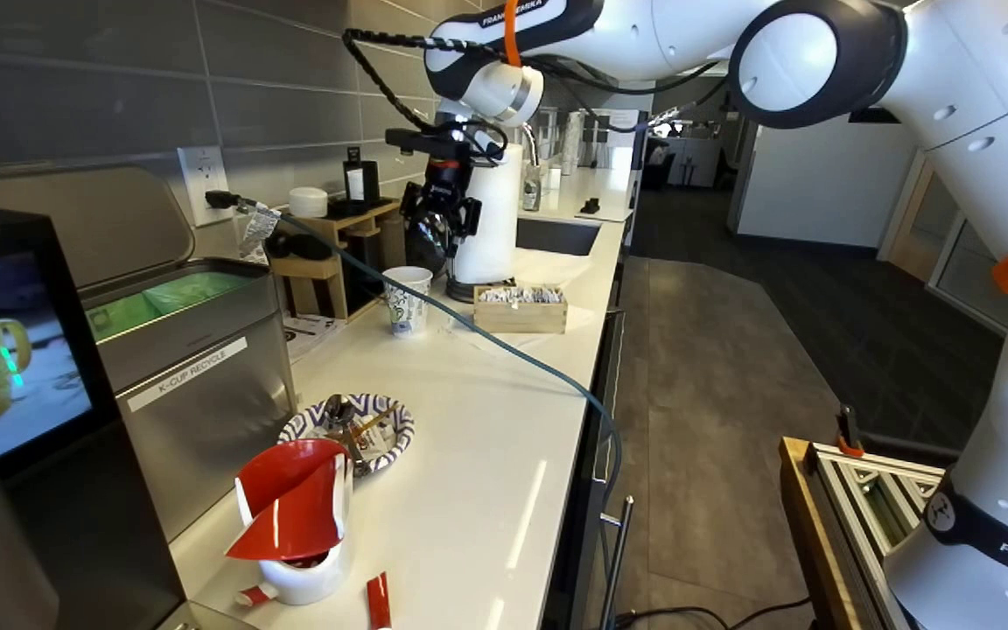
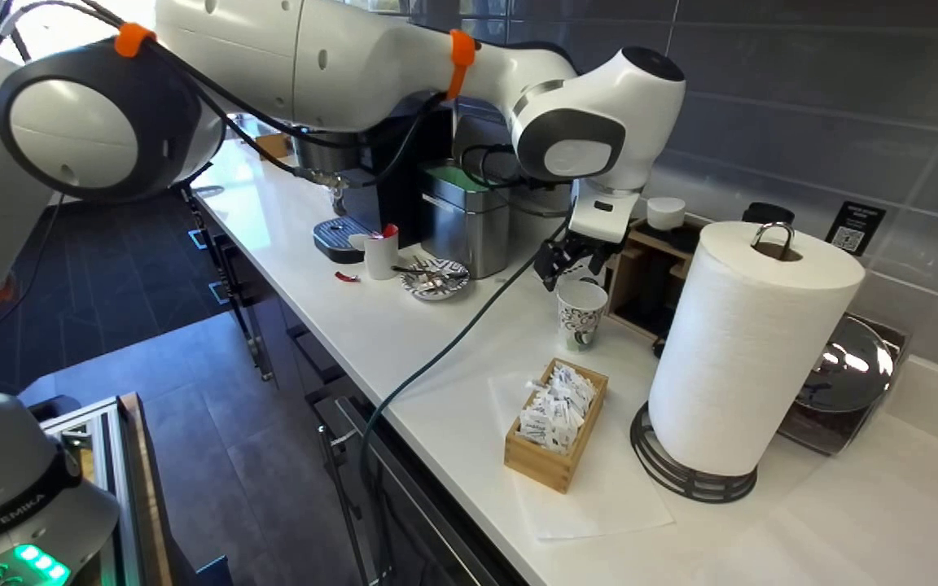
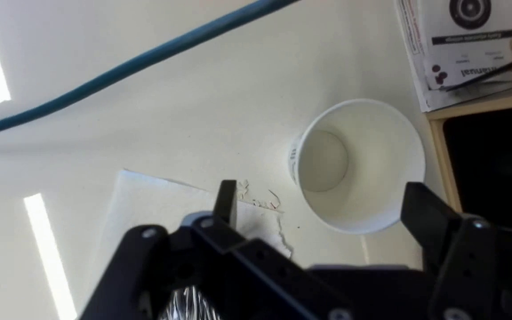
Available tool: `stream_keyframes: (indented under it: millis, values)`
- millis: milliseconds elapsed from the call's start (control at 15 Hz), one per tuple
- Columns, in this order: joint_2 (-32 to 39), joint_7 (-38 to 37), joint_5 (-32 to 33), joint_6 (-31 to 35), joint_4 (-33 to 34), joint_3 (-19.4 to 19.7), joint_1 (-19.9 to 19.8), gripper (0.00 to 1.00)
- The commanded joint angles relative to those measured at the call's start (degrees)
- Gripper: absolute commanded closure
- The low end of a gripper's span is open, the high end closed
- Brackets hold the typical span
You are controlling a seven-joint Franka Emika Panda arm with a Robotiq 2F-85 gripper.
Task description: Move the paper cup to the right
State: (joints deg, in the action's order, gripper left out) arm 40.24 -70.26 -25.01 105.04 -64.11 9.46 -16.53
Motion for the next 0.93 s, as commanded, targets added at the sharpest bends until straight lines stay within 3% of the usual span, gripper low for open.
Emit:
stream_keyframes:
  millis: [0,67,133,533,733,867]
  values:
    - [-7.9,11.7,2.5,-2.4,-7.8,-0.2,-0.3,0.00]
    - [-9.5,14.6,3.7,-2.8,-8.8,0.3,-0.2,0.00]
    - [-4.8,9.4,1.8,-2.1,-3.2,0.2,-0.3,0.00]
    - [-8.3,13.8,2.8,-2.3,-7.0,0.4,-0.2,0.00]
    - [-14.3,13.0,3.0,5.2,-19.3,0.7,2.1,0.00]
    - [-16.1,12.8,3.4,7.1,-24.0,1.3,2.9,0.00]
